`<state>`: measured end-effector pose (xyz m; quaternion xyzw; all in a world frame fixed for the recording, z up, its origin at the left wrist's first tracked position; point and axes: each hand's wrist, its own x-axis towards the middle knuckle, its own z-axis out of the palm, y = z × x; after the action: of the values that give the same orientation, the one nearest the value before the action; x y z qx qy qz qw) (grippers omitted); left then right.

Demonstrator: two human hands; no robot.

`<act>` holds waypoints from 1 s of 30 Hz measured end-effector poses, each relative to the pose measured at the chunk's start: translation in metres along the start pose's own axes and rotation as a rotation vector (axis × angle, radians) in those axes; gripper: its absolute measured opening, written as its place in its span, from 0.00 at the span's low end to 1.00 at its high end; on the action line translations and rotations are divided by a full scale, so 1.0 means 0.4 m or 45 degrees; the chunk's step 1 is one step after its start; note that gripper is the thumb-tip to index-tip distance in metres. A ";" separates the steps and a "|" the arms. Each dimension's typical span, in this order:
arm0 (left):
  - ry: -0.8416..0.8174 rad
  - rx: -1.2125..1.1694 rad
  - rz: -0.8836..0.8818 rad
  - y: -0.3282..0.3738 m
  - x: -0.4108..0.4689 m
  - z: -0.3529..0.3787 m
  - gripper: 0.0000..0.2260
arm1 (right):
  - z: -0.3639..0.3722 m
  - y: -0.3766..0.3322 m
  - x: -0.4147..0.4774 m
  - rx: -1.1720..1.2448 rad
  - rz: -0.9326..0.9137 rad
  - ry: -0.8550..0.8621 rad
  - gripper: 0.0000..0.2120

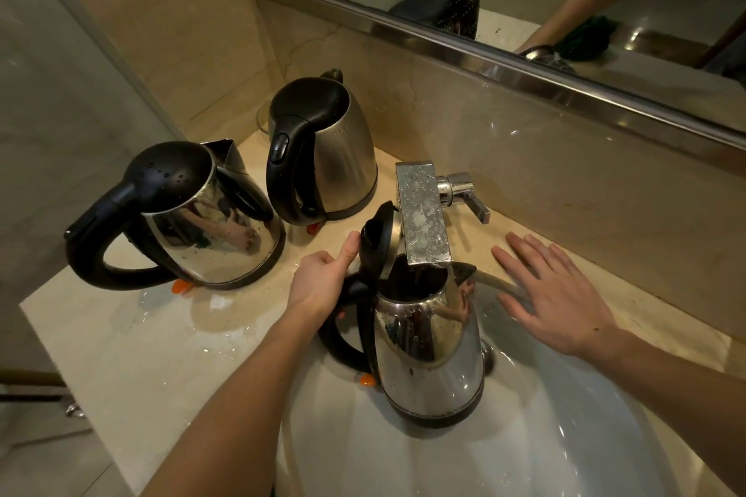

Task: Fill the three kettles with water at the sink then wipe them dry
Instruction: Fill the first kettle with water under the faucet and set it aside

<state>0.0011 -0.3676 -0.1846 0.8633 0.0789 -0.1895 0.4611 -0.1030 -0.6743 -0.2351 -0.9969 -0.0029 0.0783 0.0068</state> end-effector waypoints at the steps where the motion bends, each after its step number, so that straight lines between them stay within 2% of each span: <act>1: -0.008 -0.009 -0.002 -0.003 0.003 -0.001 0.50 | 0.001 0.001 0.000 -0.004 -0.002 -0.001 0.33; 5: -0.025 0.013 0.004 -0.014 0.006 -0.002 0.40 | 0.002 0.002 0.000 0.000 -0.007 -0.005 0.33; 8: 0.026 -0.002 0.015 -0.016 0.008 0.002 0.42 | 0.002 0.002 0.000 -0.001 -0.006 -0.001 0.33; 11: 0.066 0.004 0.008 -0.013 0.007 0.001 0.37 | 0.004 0.002 0.000 -0.002 -0.004 -0.008 0.32; 13: 0.062 0.005 0.017 -0.012 0.007 0.000 0.42 | 0.005 0.002 0.000 -0.005 -0.005 -0.005 0.32; 15: 0.026 -0.010 0.014 -0.020 0.015 0.003 0.52 | 0.005 0.003 0.001 -0.009 -0.006 -0.007 0.32; 17: 0.000 -0.007 0.005 -0.031 0.021 0.005 0.57 | 0.005 0.003 0.001 -0.016 -0.009 -0.011 0.32; 20: -0.005 -0.006 0.030 -0.019 0.011 -0.001 0.56 | 0.003 0.002 -0.001 -0.014 -0.012 -0.002 0.32; 23: 0.003 0.024 0.047 -0.010 0.007 -0.003 0.51 | 0.001 0.001 -0.002 0.010 -0.007 0.008 0.33; 27: 0.021 -0.010 0.022 -0.021 0.012 0.000 0.57 | 0.003 0.002 -0.001 0.001 -0.009 0.009 0.33; 30: 0.034 0.000 -0.003 -0.023 0.016 0.004 0.57 | 0.002 0.002 -0.002 0.001 -0.006 0.010 0.33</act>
<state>0.0036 -0.3639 -0.1951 0.8656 0.0859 -0.1785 0.4598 -0.1038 -0.6750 -0.2360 -0.9972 -0.0051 0.0744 0.0075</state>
